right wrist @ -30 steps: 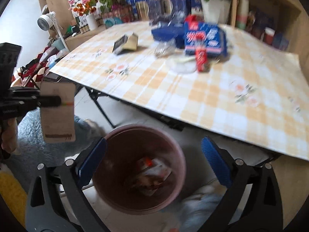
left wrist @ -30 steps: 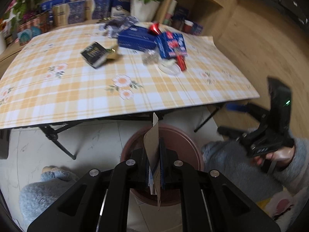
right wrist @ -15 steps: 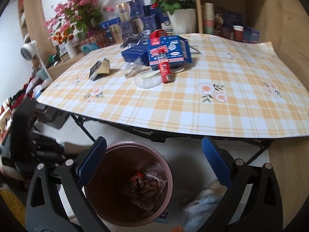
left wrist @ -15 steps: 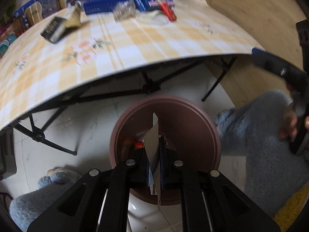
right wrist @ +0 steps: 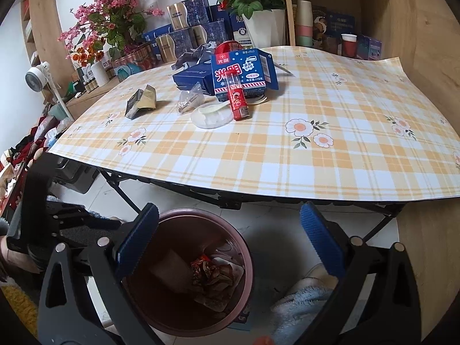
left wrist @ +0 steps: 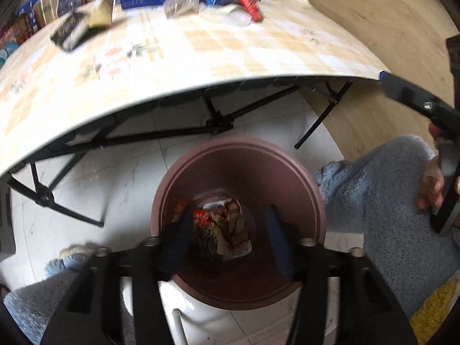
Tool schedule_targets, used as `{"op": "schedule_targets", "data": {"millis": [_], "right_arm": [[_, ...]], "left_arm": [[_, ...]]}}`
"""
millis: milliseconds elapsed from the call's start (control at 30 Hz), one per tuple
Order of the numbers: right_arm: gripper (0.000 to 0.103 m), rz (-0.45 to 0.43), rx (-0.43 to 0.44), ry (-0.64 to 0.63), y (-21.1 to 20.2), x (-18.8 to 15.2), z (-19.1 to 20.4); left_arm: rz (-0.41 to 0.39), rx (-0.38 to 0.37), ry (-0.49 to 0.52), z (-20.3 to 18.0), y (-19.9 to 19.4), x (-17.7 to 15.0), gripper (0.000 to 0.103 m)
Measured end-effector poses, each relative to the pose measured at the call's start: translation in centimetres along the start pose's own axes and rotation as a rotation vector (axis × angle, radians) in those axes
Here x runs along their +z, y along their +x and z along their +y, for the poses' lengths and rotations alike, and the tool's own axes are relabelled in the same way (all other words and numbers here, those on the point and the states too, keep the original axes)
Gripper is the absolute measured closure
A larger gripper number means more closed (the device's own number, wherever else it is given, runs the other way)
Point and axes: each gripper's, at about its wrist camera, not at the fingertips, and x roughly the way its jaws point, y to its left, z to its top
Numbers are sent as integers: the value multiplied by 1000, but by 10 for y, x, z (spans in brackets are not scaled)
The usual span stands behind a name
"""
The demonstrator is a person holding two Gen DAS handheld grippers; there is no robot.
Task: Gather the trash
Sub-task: 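Lower the paper piece into the bin and open the left tool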
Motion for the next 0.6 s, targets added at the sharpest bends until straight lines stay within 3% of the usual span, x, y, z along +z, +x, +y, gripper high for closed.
{"op": "schedule_targets", "data": {"millis": [67, 200, 600], "right_arm": [[6, -3, -1, 10, 0, 0, -2], [6, -12, 10, 38, -2, 2, -6], [6, -24, 24, 104, -5, 7, -19]], "left_arm": [[-54, 28, 11, -3, -11, -1, 22], [-151, 75, 3, -4, -33, -2, 11], [-268, 207, -118, 20, -64, 2, 6]]}}
